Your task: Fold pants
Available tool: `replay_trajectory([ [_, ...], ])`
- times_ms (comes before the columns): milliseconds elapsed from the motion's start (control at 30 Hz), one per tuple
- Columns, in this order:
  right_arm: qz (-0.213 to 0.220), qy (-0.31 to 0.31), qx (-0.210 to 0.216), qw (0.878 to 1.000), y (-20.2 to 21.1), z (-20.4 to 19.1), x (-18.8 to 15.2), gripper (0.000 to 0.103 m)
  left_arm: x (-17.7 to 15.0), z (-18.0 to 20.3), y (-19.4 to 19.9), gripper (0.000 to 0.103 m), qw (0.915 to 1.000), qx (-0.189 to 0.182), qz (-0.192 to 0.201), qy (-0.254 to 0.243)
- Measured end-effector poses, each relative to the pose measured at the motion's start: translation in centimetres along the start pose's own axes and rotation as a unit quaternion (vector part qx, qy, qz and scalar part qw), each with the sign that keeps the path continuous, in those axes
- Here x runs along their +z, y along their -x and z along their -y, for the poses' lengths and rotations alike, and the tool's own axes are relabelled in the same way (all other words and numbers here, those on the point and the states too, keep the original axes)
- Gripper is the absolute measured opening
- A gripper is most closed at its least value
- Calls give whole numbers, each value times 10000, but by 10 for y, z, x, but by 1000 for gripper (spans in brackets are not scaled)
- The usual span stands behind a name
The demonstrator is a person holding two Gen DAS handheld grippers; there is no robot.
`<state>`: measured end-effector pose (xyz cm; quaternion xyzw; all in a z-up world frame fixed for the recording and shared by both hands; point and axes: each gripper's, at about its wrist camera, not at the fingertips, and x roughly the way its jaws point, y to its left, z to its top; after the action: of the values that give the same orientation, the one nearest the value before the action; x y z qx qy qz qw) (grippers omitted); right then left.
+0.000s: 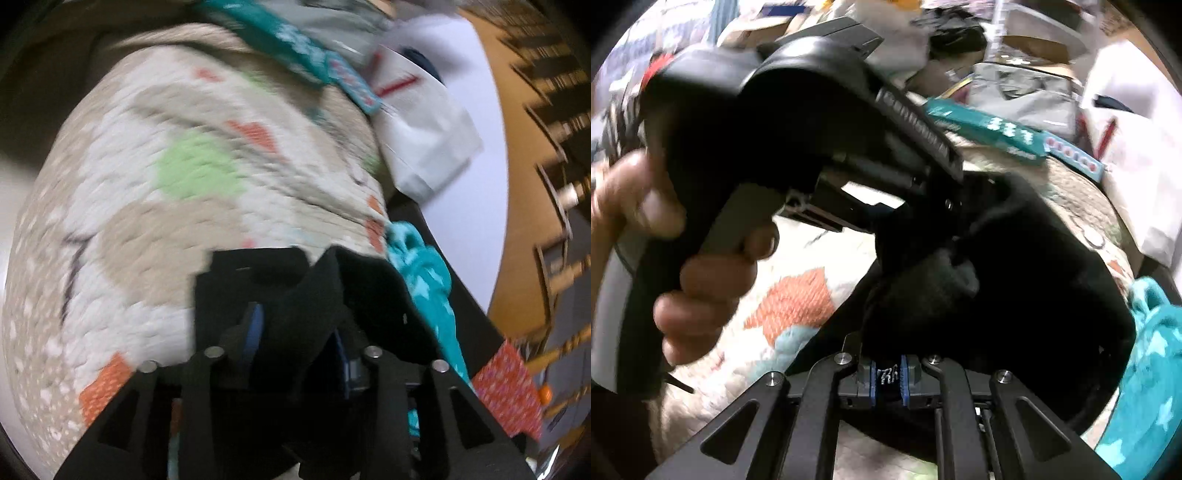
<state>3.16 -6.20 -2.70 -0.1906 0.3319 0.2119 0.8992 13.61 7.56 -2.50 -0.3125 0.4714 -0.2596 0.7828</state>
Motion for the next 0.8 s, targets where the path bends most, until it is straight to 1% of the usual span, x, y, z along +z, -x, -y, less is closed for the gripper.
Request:
replay_trajectory([
  [67,-134,222,-22,9997,-11,-12,-6,10,-1,-23,6,36,9991,13,105,402],
  [133,-232,413,-45,9989,-18,-22,-13,13,-1,-40,12,46,9973,-27,153,723],
  [167,-263,482,-62,9985,-20,-26,-18,19,-2,-48,15,54,9956,-57,160,922],
  [200,-282,518,-55,9982,-19,-29,-21,28,-1,-53,17,57,9942,-52,177,1057],
  [233,-285,516,20,9983,-17,-29,-22,33,-1,-57,19,57,9932,-46,201,1147],
  [300,-273,560,302,9976,-4,-32,-25,55,-1,-60,27,57,9919,16,255,1243],
  [367,-247,734,572,9954,16,-38,-31,65,-1,-63,38,57,9898,84,349,1379],
  [400,-213,834,672,9940,28,-38,-35,68,-1,-63,43,57,9887,176,399,1433],
  [433,-197,902,756,9929,39,-38,-38,68,-2,-63,47,57,9877,279,453,1470],
  [467,-207,945,900,9912,52,-35,-41,69,-5,-65,57,57,9852,462,618,1529],
  [500,-217,915,1062,9899,64,-28,-44,69,-5,-66,62,59,9838,523,711,1561],
  [600,-203,550,1302,9898,88,4,-45,69,-10,-74,77,60,9783,476,883,1812],
  [667,-185,121,1229,9922,93,32,-40,69,-15,-73,83,60,9749,519,1027,1904],
  [700,-155,-155,1098,9937,93,50,-37,69,-15,-70,83,60,9757,504,1042,1858],
  [767,-81,-717,836,9939,86,82,-31,69,-20,-56,77,62,9811,383,951,1640],
  [800,-88,-1049,802,9912,80,98,-29,69,-21,-50,72,63,9832,342,896,1555],
])
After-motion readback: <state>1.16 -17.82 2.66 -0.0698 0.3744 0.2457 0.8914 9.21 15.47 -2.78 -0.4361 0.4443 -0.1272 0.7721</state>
